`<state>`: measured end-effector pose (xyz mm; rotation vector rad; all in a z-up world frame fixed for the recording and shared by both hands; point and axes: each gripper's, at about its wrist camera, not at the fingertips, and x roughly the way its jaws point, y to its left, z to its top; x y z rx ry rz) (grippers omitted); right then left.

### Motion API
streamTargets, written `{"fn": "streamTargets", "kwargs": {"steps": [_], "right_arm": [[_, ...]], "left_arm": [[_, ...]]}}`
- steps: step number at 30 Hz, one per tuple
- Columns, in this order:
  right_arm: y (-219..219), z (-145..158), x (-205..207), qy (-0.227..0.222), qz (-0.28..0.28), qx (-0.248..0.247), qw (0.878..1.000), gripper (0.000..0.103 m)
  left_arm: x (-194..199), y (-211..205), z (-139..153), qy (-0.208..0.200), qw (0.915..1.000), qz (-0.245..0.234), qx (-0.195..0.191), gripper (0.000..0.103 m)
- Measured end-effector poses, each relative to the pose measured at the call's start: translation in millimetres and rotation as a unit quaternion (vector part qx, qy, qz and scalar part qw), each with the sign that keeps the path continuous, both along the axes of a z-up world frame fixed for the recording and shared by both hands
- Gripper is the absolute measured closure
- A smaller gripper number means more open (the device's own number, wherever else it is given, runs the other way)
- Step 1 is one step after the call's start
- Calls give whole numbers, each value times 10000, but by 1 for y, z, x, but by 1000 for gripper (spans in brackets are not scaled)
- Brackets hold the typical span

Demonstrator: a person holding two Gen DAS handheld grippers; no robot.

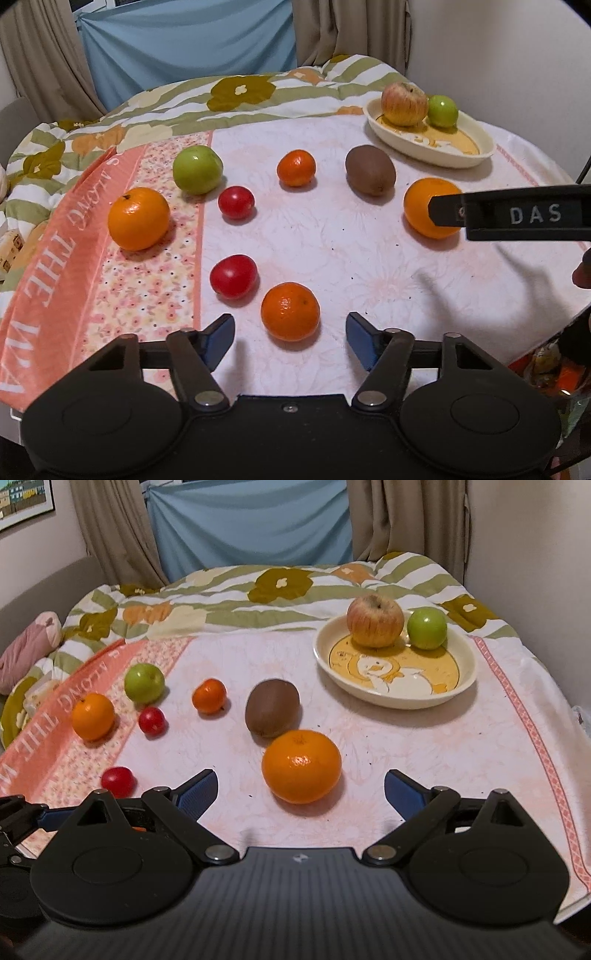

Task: Organize fruits
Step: 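Grasp the tangerine with the left tool while the right tool grasps the large orange, then carry the tangerine with the left tool while the right tool carries the orange to the bowl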

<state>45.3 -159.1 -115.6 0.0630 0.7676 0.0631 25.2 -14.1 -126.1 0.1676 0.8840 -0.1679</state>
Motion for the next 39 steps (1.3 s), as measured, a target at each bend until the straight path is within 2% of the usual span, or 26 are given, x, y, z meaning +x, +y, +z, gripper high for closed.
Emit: {"fn": "streamTargets", "kwargs": {"steps": [5, 9, 11, 14, 23, 29, 39], "right_arm": [[-1, -15, 10, 58, 74, -8, 10000, 0], [0, -19, 15, 50, 137, -59, 9999, 0], [-1, -20, 19, 52, 142, -48, 9999, 0], [-2, -22, 23, 33, 170, -31, 9998, 1], [2, -28, 33, 121, 232, -81, 9996, 12], [3, -34, 37, 233, 195, -67, 9995, 27], [-3, -33, 34, 203, 207, 73, 9996, 29]], "left_arm": [[6, -2, -8, 42, 9999, 115, 44, 49], [8, -3, -9, 49, 9998, 173, 75, 54], [9, -4, -10, 54, 9998, 185, 67, 62], [10, -6, -10, 33, 9998, 164, 95, 62], [10, -4, -9, 50, 9999, 100, 88, 63], [10, -3, -9, 70, 9999, 29, 129, 63], [12, -4, -1, 13, 9999, -24, 127, 63]]}}
